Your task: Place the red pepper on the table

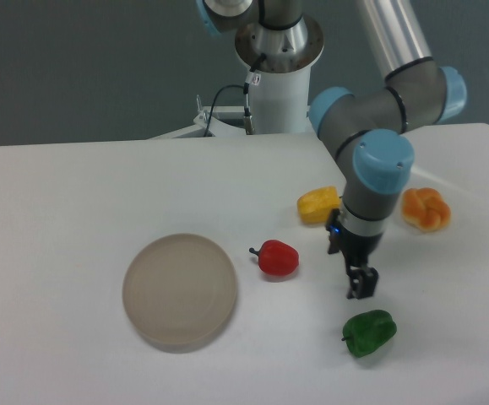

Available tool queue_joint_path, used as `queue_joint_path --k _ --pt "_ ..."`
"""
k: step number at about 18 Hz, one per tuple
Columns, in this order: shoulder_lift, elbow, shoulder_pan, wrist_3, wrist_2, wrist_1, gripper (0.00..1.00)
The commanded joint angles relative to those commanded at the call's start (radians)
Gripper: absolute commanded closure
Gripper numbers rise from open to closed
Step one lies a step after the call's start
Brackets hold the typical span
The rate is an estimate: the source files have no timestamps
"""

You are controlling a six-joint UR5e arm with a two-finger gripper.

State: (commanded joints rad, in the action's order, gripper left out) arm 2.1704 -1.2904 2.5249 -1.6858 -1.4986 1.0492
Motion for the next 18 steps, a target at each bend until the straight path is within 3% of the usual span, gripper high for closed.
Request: queue_joint_path --k 4,10,18 --pt "0.071 0.118 0.003 -0.046 -0.055 0.023 0.0" --pt "0.152 0.224 0.003 -0.046 -0.061 0.021 0.0" --pt "0.19 0.255 0.011 -0.061 -0.061 0.011 0.0"
